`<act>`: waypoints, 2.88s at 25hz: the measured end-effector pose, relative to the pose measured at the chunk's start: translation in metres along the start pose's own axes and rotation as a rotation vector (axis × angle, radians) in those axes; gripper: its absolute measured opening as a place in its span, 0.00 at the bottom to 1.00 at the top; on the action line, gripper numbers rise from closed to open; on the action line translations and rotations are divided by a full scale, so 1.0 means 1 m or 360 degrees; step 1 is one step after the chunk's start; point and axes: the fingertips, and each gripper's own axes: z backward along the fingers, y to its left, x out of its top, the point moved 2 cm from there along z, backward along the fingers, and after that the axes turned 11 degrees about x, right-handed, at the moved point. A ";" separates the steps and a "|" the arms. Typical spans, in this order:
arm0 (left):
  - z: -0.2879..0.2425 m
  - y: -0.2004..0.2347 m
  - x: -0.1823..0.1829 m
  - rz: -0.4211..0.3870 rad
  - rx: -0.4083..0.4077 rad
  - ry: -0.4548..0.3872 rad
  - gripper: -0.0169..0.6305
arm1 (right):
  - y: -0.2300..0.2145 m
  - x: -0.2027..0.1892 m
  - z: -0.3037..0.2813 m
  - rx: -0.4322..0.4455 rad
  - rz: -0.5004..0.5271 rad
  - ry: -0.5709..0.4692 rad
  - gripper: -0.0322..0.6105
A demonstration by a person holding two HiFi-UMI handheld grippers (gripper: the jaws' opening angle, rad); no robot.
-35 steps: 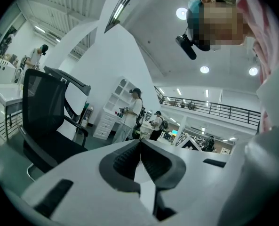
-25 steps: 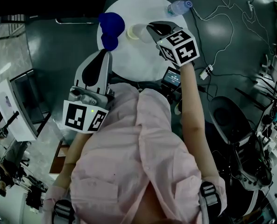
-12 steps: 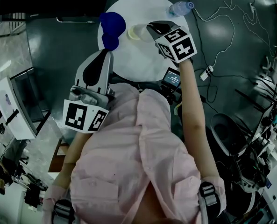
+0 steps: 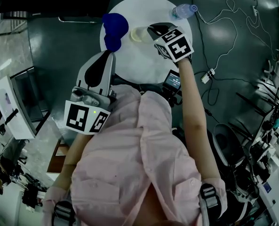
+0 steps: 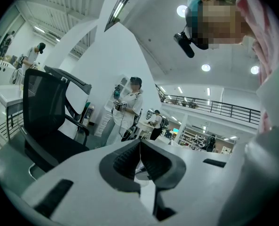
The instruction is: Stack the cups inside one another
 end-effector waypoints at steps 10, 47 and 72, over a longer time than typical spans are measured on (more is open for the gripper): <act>-0.001 0.002 0.000 0.0011 0.0008 0.0003 0.05 | -0.001 -0.007 -0.026 0.0026 0.0064 0.0097 0.11; -0.010 0.010 -0.006 0.0060 0.0031 0.0058 0.05 | 0.009 -0.035 -0.079 0.0023 0.0357 0.0326 0.11; -0.006 0.008 -0.002 0.0054 0.0022 0.0040 0.05 | 0.021 -0.030 -0.080 0.0023 0.0481 0.0258 0.31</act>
